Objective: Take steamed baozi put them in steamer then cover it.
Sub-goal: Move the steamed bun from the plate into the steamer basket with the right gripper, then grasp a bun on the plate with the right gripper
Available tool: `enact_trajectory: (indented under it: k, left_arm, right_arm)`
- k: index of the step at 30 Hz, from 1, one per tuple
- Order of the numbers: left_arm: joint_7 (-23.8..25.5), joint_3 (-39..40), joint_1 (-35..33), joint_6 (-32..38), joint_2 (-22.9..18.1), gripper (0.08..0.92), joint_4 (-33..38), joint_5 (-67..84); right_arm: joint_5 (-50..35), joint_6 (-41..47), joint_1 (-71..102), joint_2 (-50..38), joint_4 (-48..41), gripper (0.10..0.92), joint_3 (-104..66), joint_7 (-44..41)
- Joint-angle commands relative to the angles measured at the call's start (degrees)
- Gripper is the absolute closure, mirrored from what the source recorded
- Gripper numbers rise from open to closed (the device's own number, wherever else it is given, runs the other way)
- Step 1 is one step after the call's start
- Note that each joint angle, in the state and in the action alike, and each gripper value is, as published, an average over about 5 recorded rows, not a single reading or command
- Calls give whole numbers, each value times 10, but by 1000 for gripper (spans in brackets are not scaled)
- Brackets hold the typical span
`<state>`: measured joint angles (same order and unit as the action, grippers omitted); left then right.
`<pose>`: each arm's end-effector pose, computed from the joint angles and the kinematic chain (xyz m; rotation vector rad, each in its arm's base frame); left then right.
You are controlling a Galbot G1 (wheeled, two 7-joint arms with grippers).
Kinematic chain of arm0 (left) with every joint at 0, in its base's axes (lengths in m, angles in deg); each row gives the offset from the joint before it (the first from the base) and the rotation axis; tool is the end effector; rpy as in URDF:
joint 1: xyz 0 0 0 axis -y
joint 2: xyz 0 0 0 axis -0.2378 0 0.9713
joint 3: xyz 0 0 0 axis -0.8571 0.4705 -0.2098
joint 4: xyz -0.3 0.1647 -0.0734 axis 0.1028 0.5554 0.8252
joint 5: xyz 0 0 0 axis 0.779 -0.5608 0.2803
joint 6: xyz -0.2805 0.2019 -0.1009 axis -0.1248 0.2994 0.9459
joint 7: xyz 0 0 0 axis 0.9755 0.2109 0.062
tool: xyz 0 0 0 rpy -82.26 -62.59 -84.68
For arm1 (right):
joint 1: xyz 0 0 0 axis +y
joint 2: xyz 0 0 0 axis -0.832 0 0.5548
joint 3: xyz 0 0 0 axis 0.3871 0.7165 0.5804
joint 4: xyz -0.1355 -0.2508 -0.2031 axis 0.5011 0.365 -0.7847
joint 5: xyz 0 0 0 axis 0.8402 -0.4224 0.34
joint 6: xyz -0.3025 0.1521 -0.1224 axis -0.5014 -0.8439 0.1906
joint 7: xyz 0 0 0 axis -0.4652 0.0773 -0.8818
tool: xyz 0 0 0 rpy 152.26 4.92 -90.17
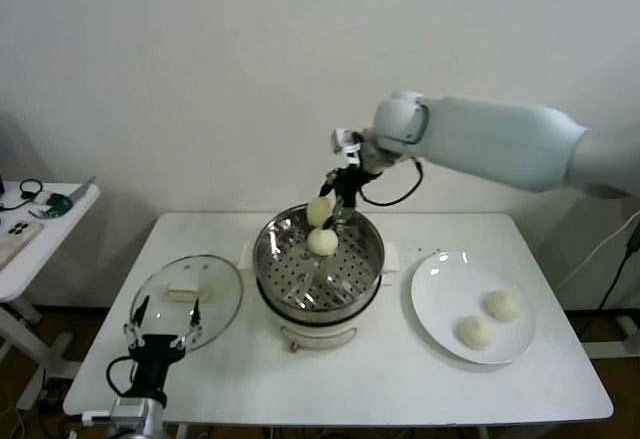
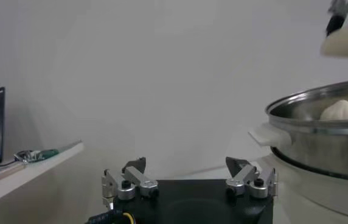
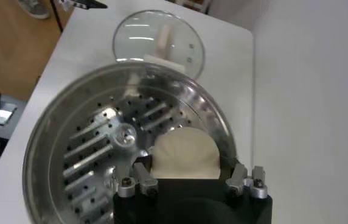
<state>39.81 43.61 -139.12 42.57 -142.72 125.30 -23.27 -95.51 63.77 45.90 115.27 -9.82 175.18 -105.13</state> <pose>0.1570 0.0700 -0.3268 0.1471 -3.0178 -0.3786 0.5758 0.1223 -0.0463 1.6136 -1.5420 1.2596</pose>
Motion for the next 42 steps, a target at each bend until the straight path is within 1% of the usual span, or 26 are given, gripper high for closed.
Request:
enact_trajectory:
  k: [1,11,20,23,26,29,33,36,42]
  left_arm:
    - [0,0,-1,0,3,177,2,-2]
    - [0,-5,-5,3,4,177,-1,1]
    - [0,-5,-4,2,5,177,-2,3]
    - [0,-4,-2,2,4,177,-3,3]
    - [0,-3,-1,2,4,177,-4,3]
    - [-1,-2,-1,2,3,177,-4,2]
    - [-1,-3,-3,2,3,177,-4,2]
    - [-1,-4,-4,3,2,177,-3,2]
    - [-2,-2,-4,2,2,177,-2,2]
  right_arm:
    - [3,8,55,69,-21,313,-3,12]
    - [20,6,81,87,-46,313,5,11]
    - [33,4,88,84,-44,304,12,10]
    - [34,7,89,84,-44,271,11,14]
    - [35,8,87,83,-45,220,10,12]
    - [34,8,80,78,-42,205,8,8]
    - [34,3,59,60,-32,203,6,-4]
    - [35,-9,28,30,-15,203,8,-25]
    - [51,-51,-55,-64,28,203,36,-85]
